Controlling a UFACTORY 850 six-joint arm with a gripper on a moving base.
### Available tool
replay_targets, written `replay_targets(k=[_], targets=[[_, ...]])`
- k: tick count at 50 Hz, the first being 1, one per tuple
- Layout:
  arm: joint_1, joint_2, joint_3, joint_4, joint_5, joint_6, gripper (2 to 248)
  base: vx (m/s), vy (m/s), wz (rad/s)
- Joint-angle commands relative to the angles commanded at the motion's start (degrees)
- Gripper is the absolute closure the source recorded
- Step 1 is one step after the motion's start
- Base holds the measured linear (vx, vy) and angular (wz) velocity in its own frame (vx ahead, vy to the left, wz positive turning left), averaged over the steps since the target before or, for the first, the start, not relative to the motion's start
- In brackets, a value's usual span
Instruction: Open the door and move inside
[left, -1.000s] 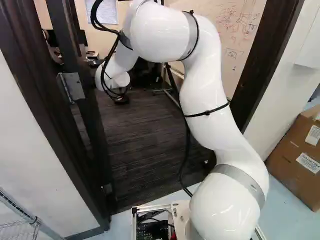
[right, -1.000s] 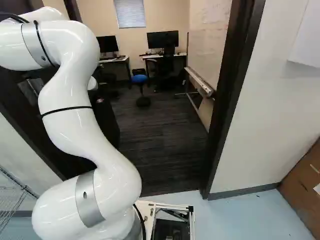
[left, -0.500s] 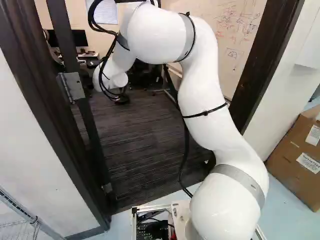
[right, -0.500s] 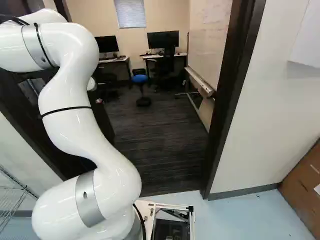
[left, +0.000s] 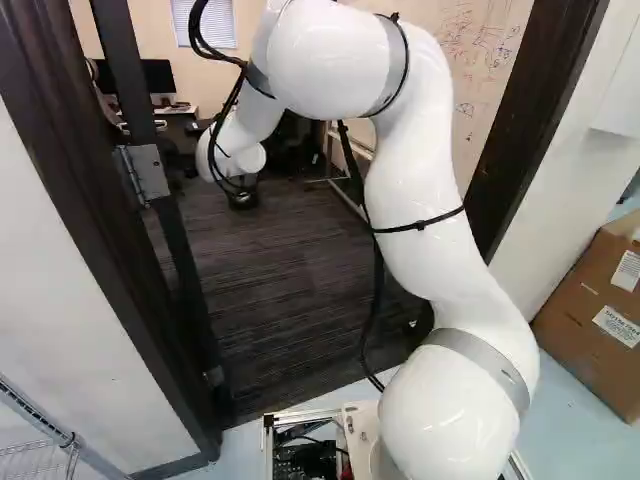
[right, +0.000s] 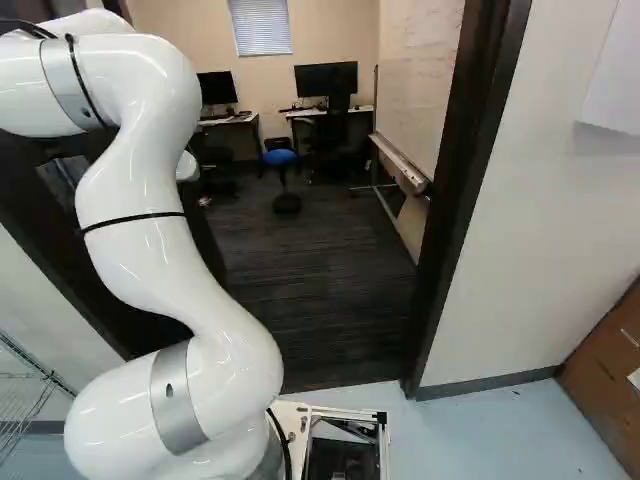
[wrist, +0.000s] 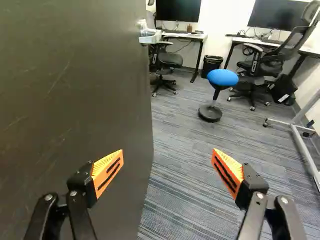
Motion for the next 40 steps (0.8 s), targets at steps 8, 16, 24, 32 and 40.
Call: replay_targets(k=[8, 16, 24, 32, 40], targets=[[-0.9, 1.1, 1.4, 0.0, 0.0, 0.0, 3, 0.000, 0.000, 0.000], [-1.9, 2.2, 2.8, 0.0, 0.0, 0.0, 3, 0.000, 0.000, 0.000], [-2.9, 3.2, 4.2, 0.0, 0.0, 0.0, 3, 0.000, 0.000, 0.000], [-3.9, 4.3, 5.5, 0.0, 0.0, 0.0, 3, 0.000, 0.000, 0.000], [-4.9, 5.2, 6.8, 0.0, 0.0, 0.0, 3, 0.000, 0.000, 0.000]])
